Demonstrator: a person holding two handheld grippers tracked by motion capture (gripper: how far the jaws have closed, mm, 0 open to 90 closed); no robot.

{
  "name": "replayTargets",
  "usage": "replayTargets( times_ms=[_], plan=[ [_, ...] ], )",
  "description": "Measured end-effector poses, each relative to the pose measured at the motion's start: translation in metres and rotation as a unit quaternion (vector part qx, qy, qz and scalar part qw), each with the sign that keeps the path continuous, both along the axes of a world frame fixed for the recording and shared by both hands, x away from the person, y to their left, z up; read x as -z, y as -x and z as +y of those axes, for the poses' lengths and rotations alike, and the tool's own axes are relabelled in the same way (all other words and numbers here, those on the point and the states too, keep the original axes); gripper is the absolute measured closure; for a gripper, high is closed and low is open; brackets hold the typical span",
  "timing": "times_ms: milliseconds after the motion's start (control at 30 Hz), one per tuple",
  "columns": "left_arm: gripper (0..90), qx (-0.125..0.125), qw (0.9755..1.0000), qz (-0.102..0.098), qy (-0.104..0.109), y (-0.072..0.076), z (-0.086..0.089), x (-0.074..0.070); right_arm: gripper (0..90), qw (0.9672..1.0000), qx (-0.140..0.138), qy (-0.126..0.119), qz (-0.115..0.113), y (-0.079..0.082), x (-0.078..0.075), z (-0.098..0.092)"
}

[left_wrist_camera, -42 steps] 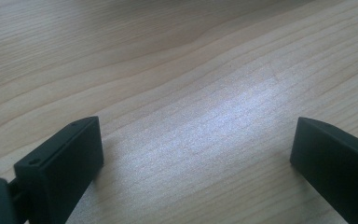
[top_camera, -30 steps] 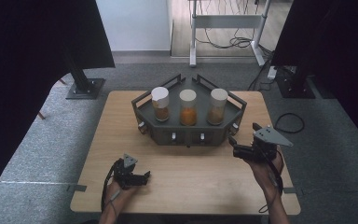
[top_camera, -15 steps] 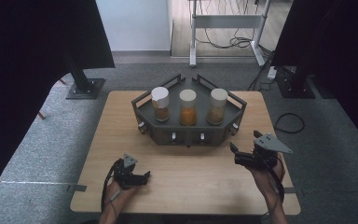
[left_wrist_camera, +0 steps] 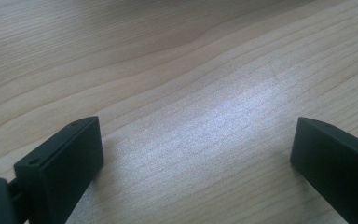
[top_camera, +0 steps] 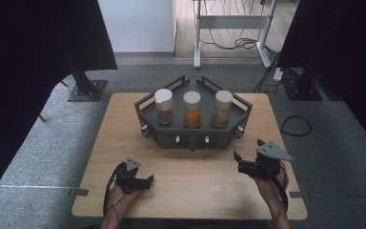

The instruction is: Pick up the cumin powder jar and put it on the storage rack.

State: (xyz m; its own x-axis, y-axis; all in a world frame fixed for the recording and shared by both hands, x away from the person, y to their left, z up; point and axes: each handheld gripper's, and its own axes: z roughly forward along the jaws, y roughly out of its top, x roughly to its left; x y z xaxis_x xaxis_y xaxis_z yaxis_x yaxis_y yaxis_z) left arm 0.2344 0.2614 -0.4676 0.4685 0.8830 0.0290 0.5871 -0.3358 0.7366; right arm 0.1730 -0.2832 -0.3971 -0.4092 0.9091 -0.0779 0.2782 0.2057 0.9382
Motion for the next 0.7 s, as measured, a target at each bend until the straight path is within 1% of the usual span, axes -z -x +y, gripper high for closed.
replayTargets(
  times_ms=[333,700],
  plan=[
    [2.2,0.001,1.0,0.0,-0.001,0.0,0.0,0.0,6.0,0.9999,0.002,0.011,0.013,-0.002,0.011,0.004],
    [2.2,0.001,1.0,0.0,-0.001,0.0,0.0,0.0,6.2,0.9992,0.011,0.02,0.033,-0.006,0.03,0.006]
  ],
)
